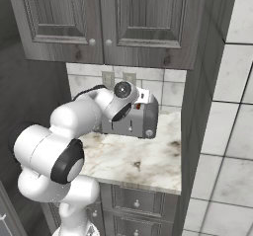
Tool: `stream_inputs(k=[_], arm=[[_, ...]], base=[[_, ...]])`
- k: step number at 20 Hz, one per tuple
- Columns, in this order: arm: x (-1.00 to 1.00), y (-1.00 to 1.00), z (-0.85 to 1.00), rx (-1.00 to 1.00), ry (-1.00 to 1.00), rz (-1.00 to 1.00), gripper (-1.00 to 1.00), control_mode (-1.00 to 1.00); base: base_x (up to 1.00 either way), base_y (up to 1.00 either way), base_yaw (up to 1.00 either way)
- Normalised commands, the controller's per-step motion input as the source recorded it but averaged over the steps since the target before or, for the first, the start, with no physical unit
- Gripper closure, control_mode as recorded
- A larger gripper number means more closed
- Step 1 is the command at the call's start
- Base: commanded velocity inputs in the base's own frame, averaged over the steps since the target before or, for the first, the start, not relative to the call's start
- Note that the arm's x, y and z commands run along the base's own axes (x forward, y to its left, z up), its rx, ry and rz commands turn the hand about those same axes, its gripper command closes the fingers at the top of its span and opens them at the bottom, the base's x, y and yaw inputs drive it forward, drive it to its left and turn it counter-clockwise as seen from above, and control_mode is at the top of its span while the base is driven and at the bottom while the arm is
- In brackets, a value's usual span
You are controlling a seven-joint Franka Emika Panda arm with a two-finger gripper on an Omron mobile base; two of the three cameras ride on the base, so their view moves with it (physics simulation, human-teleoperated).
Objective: Start the toaster. Once the lever pops up, take the bread to the plate on the dining counter.
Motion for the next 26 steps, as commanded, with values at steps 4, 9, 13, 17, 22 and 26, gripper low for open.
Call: stream_inputs(k=[4, 9, 13, 17, 22, 26], arm=[[0.00, 0.00, 0.00, 0.00, 0.00, 0.00, -1.00, -1.00], [0.00, 0.00, 0.00, 0.00, 0.00, 0.00, -1.00, -1.00], [0.00, 0.00, 0.00, 0.00, 0.00, 0.00, -1.00, -1.00], [0.00, 0.00, 0.00, 0.00, 0.00, 0.00, -1.00, -1.00], [0.00, 0.00, 0.00, 0.00, 0.00, 0.00, -1.00, -1.00], [0.00, 0.00, 0.00, 0.00, 0.00, 0.00, -1.00, -1.00]], base=[[0.00, 0.00, 0.00], [0.00, 0.00, 0.00], [0.00, 0.00, 0.00], [0.00, 0.00, 0.00], [0.00, 0.00, 0.00], [0.00, 0.00, 0.00]])
